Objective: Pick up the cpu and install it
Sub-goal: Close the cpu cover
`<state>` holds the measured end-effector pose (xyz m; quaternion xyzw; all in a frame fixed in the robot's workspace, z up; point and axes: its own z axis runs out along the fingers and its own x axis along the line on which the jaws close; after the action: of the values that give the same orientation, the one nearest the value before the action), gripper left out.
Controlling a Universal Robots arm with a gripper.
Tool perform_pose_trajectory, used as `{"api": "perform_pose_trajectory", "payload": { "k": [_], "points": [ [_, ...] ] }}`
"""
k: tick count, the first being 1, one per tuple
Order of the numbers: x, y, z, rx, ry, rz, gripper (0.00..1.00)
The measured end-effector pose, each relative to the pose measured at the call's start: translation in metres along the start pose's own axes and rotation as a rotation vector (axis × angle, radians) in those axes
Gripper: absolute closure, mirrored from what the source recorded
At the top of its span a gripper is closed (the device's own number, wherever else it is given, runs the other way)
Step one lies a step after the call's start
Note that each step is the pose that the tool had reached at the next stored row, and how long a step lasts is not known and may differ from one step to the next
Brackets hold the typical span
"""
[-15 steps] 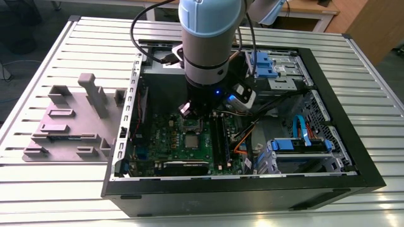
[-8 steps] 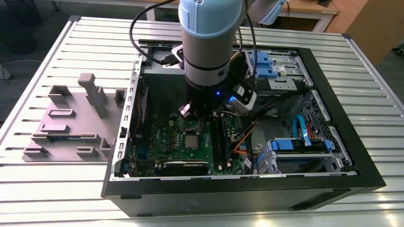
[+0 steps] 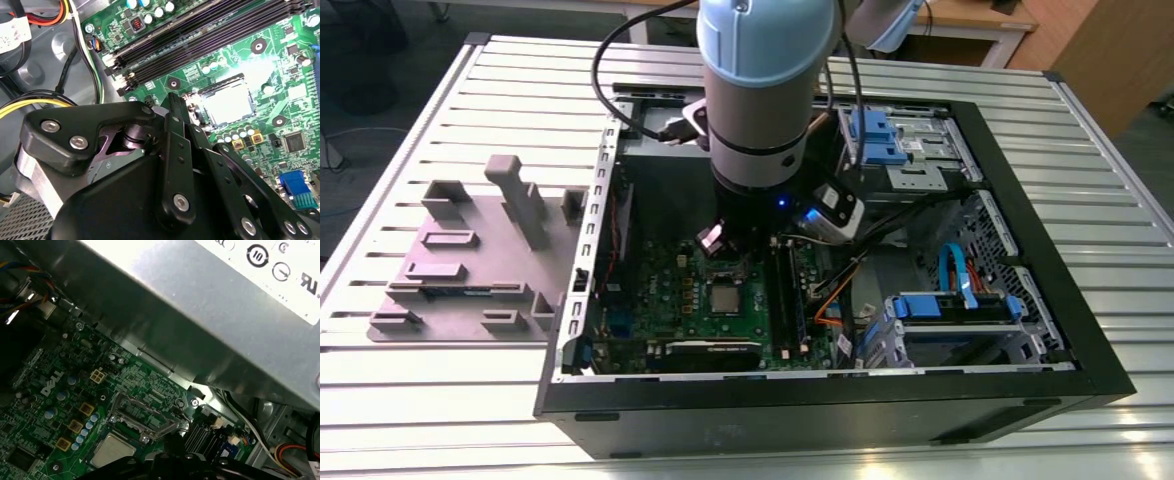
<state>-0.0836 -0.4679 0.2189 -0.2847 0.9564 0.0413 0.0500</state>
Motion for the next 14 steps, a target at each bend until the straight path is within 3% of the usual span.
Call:
{"api": "perform_pose_trajectory", "payload": {
  "k": [14],
  "points": [
    [0.0058, -0.0095, -0.0017, -0.0002, 0.0001, -0.002, 0.89]
  ]
}}
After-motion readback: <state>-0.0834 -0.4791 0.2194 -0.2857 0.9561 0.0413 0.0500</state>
